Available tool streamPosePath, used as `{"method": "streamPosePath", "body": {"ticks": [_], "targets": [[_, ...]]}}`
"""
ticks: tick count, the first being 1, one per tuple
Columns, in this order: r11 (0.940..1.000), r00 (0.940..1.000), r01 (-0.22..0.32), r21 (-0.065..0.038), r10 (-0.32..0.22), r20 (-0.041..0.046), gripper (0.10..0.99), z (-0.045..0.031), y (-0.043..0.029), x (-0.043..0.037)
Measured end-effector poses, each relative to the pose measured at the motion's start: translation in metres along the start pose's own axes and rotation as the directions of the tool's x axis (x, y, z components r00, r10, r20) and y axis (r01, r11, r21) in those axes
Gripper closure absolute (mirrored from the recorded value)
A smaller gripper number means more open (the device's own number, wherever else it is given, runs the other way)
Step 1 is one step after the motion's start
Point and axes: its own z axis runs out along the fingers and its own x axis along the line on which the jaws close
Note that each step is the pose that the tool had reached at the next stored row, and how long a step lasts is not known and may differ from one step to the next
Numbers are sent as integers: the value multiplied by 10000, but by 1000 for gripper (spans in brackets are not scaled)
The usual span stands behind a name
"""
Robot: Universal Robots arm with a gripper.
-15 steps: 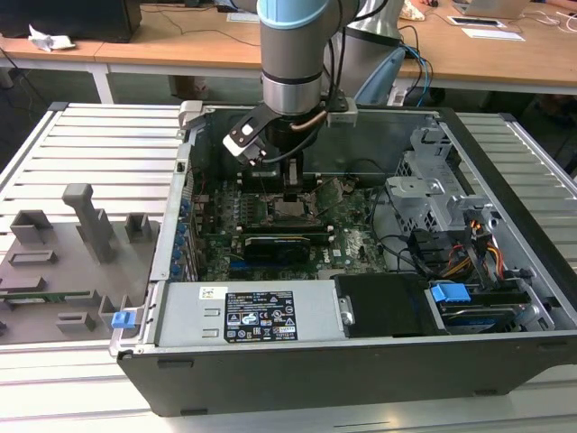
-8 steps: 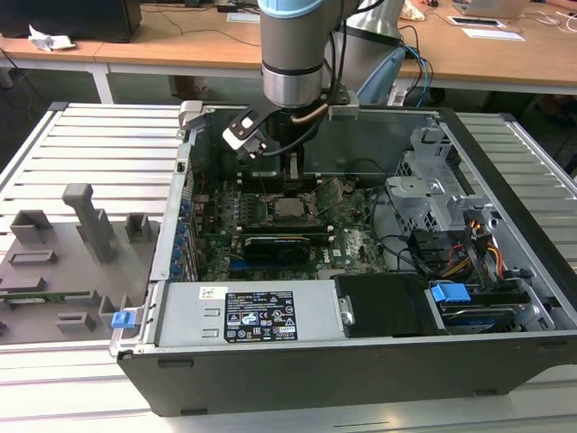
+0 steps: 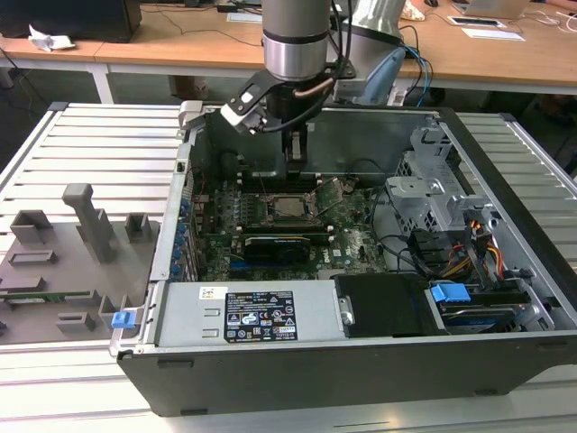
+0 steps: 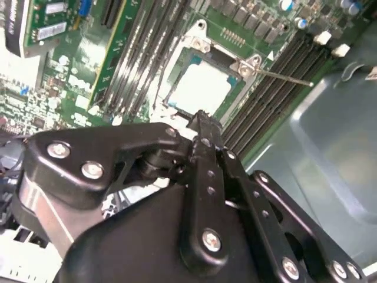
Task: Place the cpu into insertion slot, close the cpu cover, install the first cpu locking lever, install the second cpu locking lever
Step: 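Close the cpu cover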
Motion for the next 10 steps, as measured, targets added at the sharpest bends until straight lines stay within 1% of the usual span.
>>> {"method": "streamPosePath", "body": {"ticks": [2, 4, 5, 7, 8, 9, 10], "targets": [[10000, 10000, -1, 0, 1, 0, 980, 0, 0, -26], [10000, 10000, -1, 0, 1, -1, 980, 0, 1, -34], [10000, 10000, -1, 3, 1, 1, 980, 0, 8, -34], [10000, 10000, 0, 21, 0, 0, 980, 3, 47, -35], [10000, 10000, 9, 45, -9, -17, 980, 6, 93, -34], [10000, 10000, 20, 65, -19, -97, 980, 8, 126, -34], [10000, 9999, 33, 90, -31, -132, 980, 12, 162, -32]]}}
